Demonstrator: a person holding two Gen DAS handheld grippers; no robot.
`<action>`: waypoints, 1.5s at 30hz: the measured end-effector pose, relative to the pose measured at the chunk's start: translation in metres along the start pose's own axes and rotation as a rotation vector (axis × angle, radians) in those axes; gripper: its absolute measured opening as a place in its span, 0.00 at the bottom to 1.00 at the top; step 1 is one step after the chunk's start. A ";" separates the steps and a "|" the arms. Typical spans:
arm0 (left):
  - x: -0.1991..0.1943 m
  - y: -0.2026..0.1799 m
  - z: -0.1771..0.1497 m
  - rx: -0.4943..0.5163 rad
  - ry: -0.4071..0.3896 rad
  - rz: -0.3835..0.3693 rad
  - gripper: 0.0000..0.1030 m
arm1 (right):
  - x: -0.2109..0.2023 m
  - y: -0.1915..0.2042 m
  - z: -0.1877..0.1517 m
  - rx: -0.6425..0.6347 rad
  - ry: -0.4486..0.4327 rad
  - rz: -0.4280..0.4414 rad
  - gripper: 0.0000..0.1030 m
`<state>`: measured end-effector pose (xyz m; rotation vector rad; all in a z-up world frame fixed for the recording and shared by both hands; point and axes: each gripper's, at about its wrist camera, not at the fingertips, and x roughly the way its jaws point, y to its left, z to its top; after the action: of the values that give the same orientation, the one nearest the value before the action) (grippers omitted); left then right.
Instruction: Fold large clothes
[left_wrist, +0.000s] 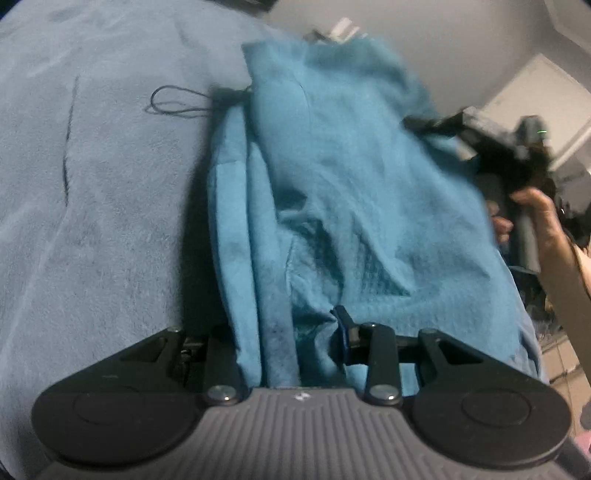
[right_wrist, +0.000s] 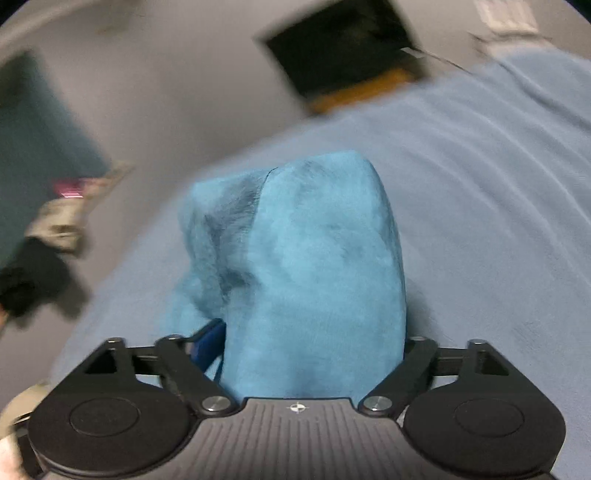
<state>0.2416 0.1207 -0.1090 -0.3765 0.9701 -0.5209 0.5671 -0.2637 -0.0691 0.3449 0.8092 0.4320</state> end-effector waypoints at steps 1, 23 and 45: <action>0.000 0.002 -0.002 -0.006 -0.002 -0.017 0.31 | 0.005 -0.008 -0.002 0.027 0.005 -0.019 0.90; 0.000 -0.013 -0.001 -0.019 -0.006 -0.004 0.32 | -0.113 0.061 -0.188 -0.406 -0.269 -0.290 0.37; -0.010 -0.128 0.008 0.514 -0.418 0.112 0.59 | -0.075 0.063 -0.226 -0.474 -0.191 -0.351 0.27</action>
<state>0.2122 0.0233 -0.0309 0.0361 0.4267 -0.5414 0.3361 -0.2169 -0.1398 -0.1942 0.5435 0.2447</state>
